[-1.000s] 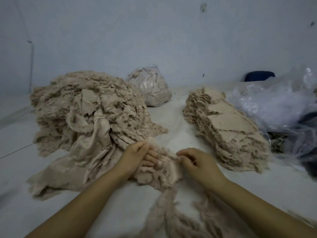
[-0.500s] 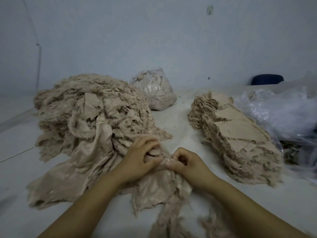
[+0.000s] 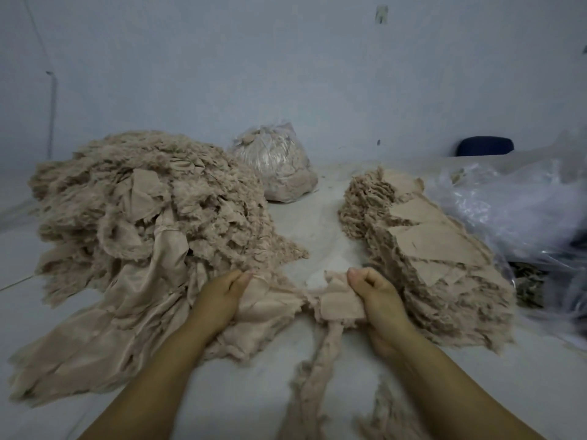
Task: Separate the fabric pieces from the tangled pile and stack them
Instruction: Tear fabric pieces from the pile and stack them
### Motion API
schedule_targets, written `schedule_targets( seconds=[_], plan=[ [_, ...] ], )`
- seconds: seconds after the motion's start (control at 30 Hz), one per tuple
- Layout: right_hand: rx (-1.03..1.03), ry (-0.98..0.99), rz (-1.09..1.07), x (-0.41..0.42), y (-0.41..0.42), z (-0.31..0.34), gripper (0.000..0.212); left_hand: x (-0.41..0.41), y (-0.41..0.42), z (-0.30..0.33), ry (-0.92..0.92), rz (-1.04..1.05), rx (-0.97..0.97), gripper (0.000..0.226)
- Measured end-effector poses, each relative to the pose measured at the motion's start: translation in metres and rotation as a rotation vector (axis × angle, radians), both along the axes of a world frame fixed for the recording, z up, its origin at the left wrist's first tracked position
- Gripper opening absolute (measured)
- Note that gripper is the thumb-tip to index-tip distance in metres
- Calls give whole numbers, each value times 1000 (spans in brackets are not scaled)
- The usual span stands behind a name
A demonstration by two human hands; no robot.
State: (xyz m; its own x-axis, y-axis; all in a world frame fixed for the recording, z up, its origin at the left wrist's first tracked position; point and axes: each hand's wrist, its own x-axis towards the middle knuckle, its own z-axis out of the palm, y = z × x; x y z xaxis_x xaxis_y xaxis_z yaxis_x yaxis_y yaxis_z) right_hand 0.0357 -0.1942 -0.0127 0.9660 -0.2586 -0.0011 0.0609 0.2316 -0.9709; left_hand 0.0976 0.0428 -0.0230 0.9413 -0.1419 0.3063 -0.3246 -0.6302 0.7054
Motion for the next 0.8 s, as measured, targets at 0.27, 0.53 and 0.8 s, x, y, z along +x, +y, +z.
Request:
schedule_targets(
  seconds=[0.27, 0.53, 0.8],
  plan=[
    [16, -28, 33, 0, 9, -8, 26, -37, -60, 3, 155, -403, -49, 24],
    [-87, -64, -70, -7, 6, -7, 26, -45, -52, 12, 308, -465, -476, 19],
    [-185, -82, 327, -20, 25, -5, 19, -43, -69, 19, 407, -191, -976, 14]
  ],
)
